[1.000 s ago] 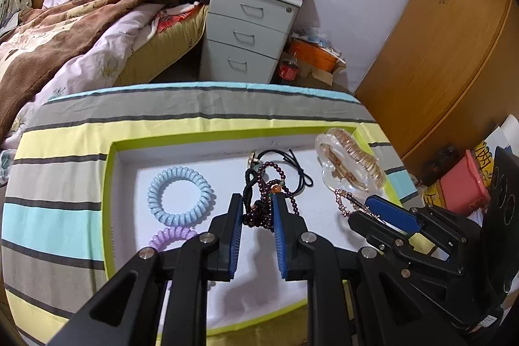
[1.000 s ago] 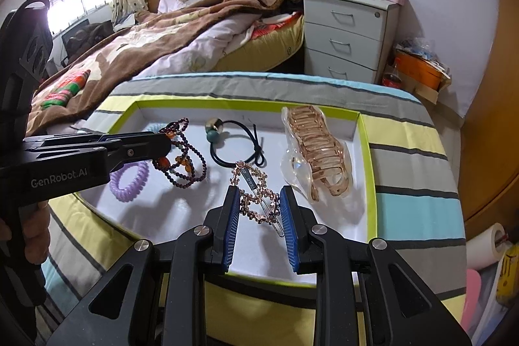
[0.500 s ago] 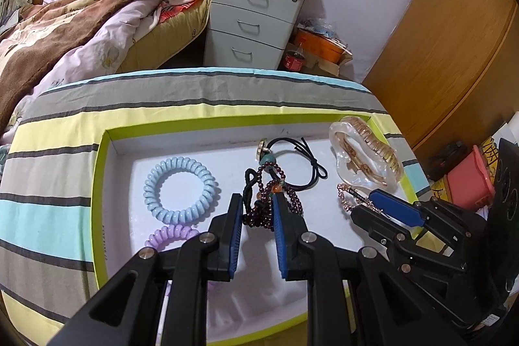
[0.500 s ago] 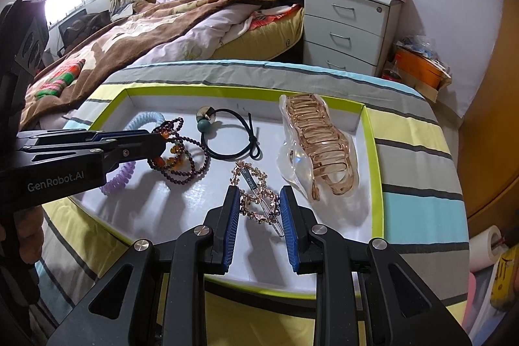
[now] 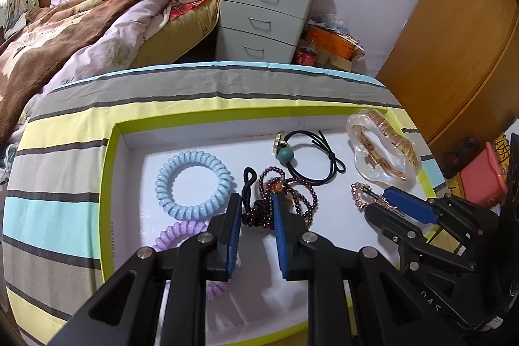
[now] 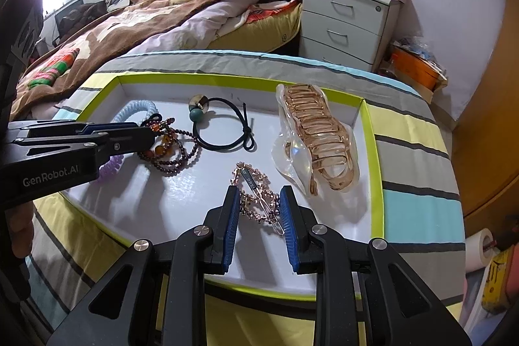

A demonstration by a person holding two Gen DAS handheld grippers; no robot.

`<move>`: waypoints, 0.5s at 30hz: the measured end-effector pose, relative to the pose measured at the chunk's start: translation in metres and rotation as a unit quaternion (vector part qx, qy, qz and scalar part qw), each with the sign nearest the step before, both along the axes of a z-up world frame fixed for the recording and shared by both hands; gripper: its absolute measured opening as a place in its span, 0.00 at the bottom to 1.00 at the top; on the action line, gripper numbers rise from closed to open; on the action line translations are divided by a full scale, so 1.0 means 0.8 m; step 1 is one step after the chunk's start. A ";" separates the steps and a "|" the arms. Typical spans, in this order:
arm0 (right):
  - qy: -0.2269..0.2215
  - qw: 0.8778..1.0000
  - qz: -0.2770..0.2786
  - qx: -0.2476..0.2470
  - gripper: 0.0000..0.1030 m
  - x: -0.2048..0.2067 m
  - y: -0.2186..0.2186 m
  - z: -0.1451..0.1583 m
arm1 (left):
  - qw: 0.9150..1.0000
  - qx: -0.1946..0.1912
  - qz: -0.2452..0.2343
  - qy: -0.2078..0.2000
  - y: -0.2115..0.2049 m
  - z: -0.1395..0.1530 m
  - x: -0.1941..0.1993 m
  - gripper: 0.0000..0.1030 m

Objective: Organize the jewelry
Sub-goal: 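Carry the bracelet and rhinestone clip into the green box and open both tools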

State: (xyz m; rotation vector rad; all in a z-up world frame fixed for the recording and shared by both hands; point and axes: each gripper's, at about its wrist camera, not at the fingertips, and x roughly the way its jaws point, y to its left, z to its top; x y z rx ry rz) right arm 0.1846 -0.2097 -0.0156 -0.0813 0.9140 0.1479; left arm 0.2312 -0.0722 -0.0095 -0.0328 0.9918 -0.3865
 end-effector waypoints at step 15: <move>0.003 1.000 0.002 0.008 0.26 0.000 -0.003 -0.003 | 1.000 0.001 0.004 0.006 0.000 -0.003 0.000 0.21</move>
